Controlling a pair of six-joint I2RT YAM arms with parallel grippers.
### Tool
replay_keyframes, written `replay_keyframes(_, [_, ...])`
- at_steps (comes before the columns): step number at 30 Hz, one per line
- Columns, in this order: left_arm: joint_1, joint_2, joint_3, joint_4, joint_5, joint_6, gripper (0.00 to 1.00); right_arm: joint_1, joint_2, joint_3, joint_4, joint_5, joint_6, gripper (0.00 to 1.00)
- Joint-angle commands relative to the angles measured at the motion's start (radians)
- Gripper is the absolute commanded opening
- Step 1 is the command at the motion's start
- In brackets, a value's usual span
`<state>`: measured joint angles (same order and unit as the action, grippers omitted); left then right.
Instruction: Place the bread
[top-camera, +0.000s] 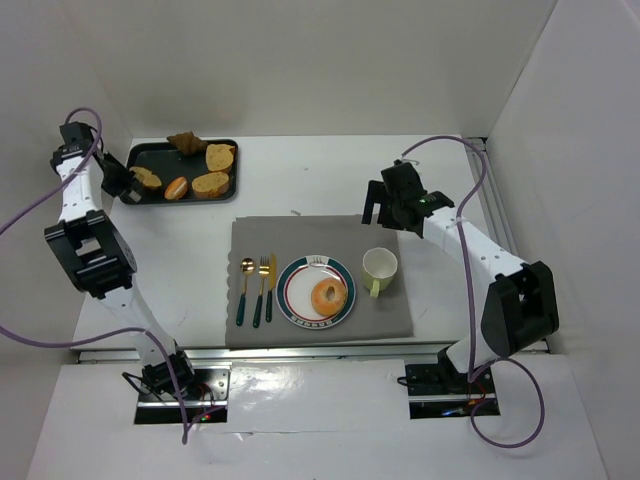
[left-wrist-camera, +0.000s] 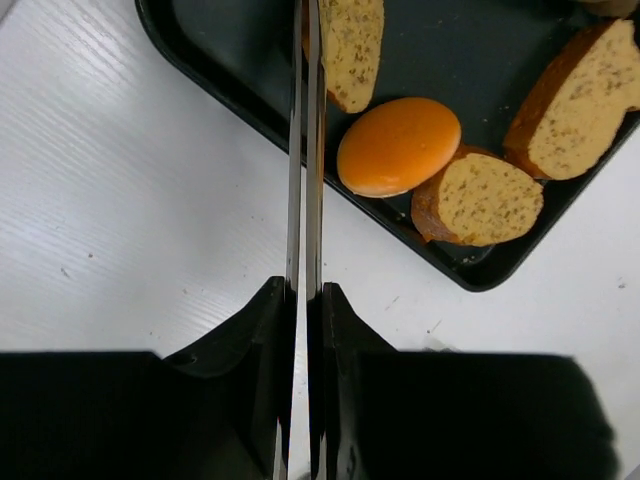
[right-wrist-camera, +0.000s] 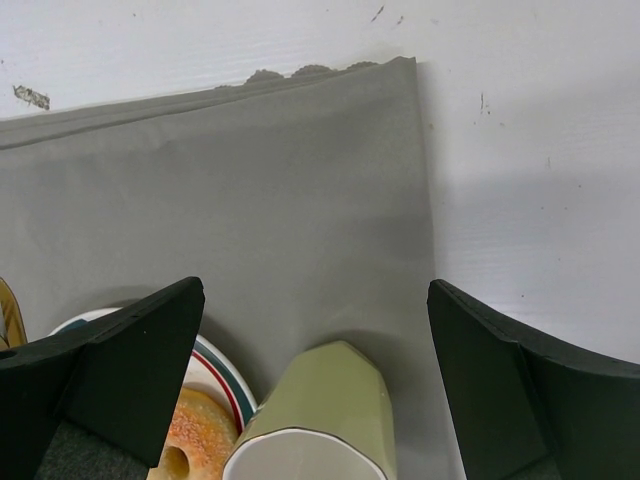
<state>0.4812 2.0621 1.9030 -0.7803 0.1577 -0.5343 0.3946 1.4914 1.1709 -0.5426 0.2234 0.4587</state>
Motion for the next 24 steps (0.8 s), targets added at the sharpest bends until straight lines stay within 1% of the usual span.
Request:
replay_keyframes(1, [-0.019, -0.161, 0.027, 0.024, -0.007, -0.010, 0.00, -0.005, 0.000, 0.047, 0.026, 0.004, -0.005, 1.00])
replay_keyframes(2, [-0.029, -0.225, 0.027, 0.024, -0.017, -0.001, 0.00, -0.005, -0.009, 0.047, 0.026, 0.004, -0.005, 1.00])
replay_keyframes(3, [-0.039, -0.258, 0.007, 0.015, -0.017, 0.008, 0.00, -0.005, -0.010, 0.047, 0.026, 0.004, -0.005, 1.00])
replay_keyframes(5, [-0.090, -0.324, -0.018, -0.005, -0.017, 0.042, 0.00, -0.005, -0.019, 0.047, 0.017, 0.013, -0.005, 1.00])
replay_keyframes(6, [-0.114, -0.388, -0.036, -0.005, -0.017, 0.060, 0.00, -0.005, -0.029, 0.056, 0.016, 0.013, -0.005, 1.00])
replay_keyframes(7, [-0.178, -0.420, -0.077, -0.028, -0.001, 0.082, 0.00, -0.005, -0.045, 0.056, 0.016, 0.024, -0.005, 1.00])
replay_keyframes(8, [-0.217, -0.454, -0.102, -0.039, 0.018, 0.117, 0.00, -0.005, -0.054, 0.056, 0.007, 0.034, -0.005, 1.00])
replay_keyframes(9, [-0.261, -0.533, -0.169, -0.039, 0.034, 0.140, 0.00, -0.005, -0.054, 0.056, -0.011, 0.047, -0.005, 1.00])
replay_keyframes(10, [-0.362, -0.577, -0.212, -0.039, 0.043, 0.155, 0.00, -0.005, -0.071, 0.056, -0.022, 0.059, -0.005, 1.00])
replay_keyframes(11, [-0.419, -0.620, -0.261, -0.048, 0.043, 0.155, 0.00, -0.005, -0.092, 0.056, -0.032, 0.068, 0.004, 1.00])
replay_keyframes(12, [-0.473, -0.661, -0.309, -0.048, 0.063, 0.187, 0.00, -0.005, -0.103, 0.056, -0.042, 0.080, 0.005, 1.00])
replay_keyframes(13, [-0.581, -0.698, -0.399, -0.048, 0.063, 0.188, 0.00, -0.005, -0.115, 0.056, -0.042, 0.080, 0.005, 1.00])
replay_keyframes(14, [-0.633, -0.756, -0.438, -0.062, 0.063, 0.188, 0.00, -0.005, -0.138, 0.047, -0.042, 0.091, 0.005, 1.00])
replay_keyframes(16, [-0.720, -0.799, -0.504, -0.105, 0.054, 0.203, 0.00, -0.014, -0.157, 0.035, -0.054, 0.091, -0.005, 1.00])
replay_keyframes(17, [-0.789, -0.818, -0.562, -0.105, 0.054, 0.203, 0.00, -0.014, -0.167, 0.035, -0.054, 0.091, -0.005, 1.00])
replay_keyframes(20, [-0.886, -0.890, -0.637, -0.119, 0.091, 0.203, 0.00, -0.014, -0.177, 0.022, -0.054, 0.079, -0.005, 1.00])
replay_keyframes(22, [-0.921, -0.922, -0.651, -0.131, 0.100, 0.203, 0.00, -0.014, -0.177, 0.013, -0.065, 0.068, -0.005, 1.00])
replay_keyframes(24, [-0.963, -0.922, -0.679, -0.143, 0.115, 0.203, 0.00, -0.014, -0.177, 0.013, -0.065, 0.057, -0.005, 1.00])
